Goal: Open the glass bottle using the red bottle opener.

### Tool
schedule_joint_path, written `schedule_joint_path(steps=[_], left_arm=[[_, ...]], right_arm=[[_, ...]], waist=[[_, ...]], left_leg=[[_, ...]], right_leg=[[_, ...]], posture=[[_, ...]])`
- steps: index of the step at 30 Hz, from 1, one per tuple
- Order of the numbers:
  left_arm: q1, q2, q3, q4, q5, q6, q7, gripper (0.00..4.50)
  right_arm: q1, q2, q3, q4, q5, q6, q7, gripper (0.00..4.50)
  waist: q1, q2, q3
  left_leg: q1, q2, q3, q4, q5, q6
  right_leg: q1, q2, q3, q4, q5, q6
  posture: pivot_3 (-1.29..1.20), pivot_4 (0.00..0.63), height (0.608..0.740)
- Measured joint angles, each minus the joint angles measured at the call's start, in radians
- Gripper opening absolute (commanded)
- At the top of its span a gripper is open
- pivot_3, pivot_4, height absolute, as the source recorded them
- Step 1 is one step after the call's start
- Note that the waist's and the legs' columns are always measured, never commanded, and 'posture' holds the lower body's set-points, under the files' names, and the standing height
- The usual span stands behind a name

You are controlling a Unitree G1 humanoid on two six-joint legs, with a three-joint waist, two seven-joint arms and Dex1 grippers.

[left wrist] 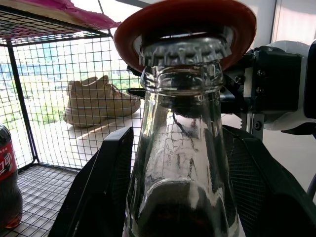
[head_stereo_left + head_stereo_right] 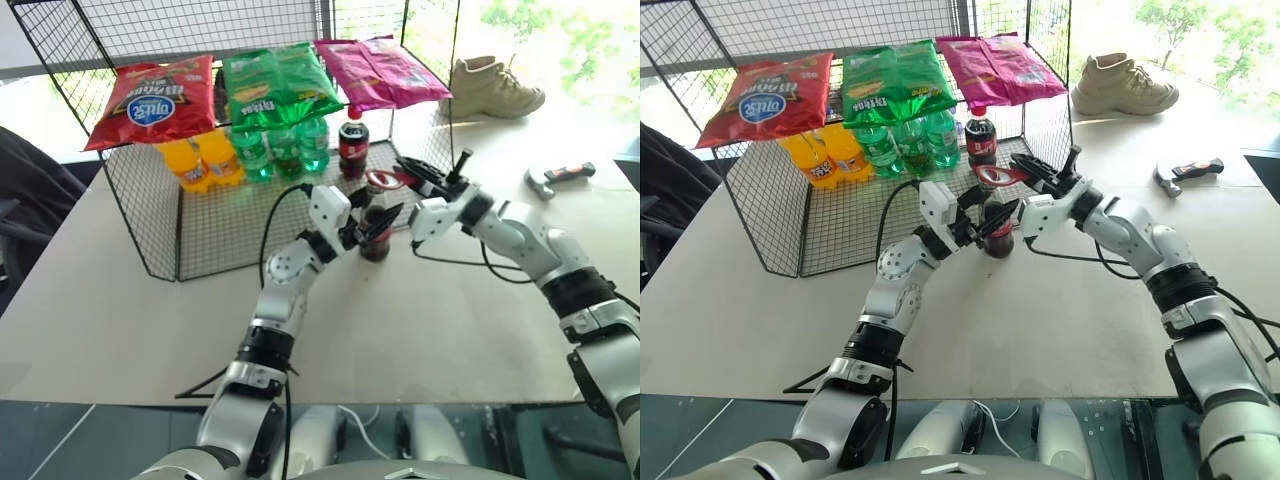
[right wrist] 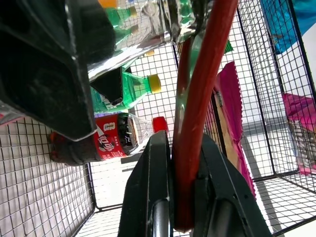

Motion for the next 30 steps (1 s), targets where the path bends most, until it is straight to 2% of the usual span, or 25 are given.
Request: schedule_joint_path(steps=[18, 30], left_arm=[[-0.012, -0.012, -0.004, 0.013, 0.007, -0.001, 0.009, 2.14], [-0.013, -0.017, -0.003, 0.013, 0.009, -0.001, 0.008, 2.14]], right_arm=[[-0.052, -0.053, 0.054, 0.054, -0.154, -0.02, -0.204, 0.0], [-0.067, -0.058, 0.055, 0.056, -0.226, -0.02, -0.273, 0.0]], waist=[[0.003, 0.0, 0.0], [0.003, 0.0, 0.001]], left_leg=[[-0.001, -0.001, -0.001, 0.0, 0.0, 0.0], [-0.002, -0.001, -0.001, 0.0, 0.001, 0.0]], right_leg=[[0.0, 0.0, 0.0, 0.0, 0.0, 0.0], [-0.001, 0.0, -0.001, 0.0, 0.0, 0.0]], posture=[[0.0, 0.15, 0.74], [0.0, 0.15, 0.74]])
